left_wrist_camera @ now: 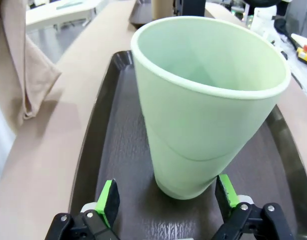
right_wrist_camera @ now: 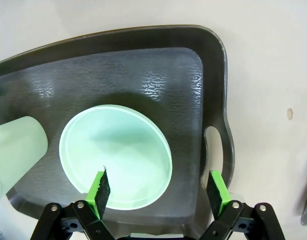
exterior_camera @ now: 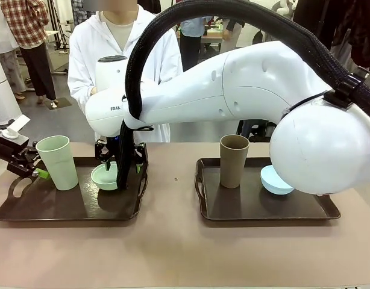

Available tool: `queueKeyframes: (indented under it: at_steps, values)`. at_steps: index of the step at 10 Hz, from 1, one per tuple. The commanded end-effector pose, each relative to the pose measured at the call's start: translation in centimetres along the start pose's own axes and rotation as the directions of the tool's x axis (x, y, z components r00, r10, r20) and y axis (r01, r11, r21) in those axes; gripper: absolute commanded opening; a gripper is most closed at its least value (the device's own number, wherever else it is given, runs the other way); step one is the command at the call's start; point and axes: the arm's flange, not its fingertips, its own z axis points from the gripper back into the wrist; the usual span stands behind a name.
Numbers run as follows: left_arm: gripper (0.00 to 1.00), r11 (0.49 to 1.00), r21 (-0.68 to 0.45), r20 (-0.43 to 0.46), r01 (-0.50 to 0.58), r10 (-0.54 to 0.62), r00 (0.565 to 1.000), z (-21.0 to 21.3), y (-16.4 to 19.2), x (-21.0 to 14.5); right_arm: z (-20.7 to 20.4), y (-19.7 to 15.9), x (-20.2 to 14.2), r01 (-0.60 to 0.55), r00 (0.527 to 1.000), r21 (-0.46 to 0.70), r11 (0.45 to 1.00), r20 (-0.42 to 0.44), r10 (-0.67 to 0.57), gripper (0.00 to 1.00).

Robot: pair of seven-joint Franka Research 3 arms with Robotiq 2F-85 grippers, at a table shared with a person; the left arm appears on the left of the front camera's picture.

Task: Set up a tray with a mat and arrange the tableware.
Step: Pick up the Picnic Bowl and Reusable plastic cup from the Handle tray in front of the human's position and hold them in the air.

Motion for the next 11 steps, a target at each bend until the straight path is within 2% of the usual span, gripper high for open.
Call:
queueKeyframes:
  at_steps: [1, 11]
  values:
    - [1.00, 0.997, -0.054, 0.017, 0.058, -0.057, 0.998, -0.4, -1.1, -0.1, 0.1, 0.6, 0.2, 0.014, 1.000, 0.024, 1.000, -0.015, -0.013, 1.00]
    - [1.00, 0.992, -0.077, 0.032, 0.103, -0.100, 0.994, -3.2, -1.9, 1.3, -0.3, 1.3, 1.1, 0.017, 1.000, 0.049, 0.999, -0.027, -0.016, 1.00]
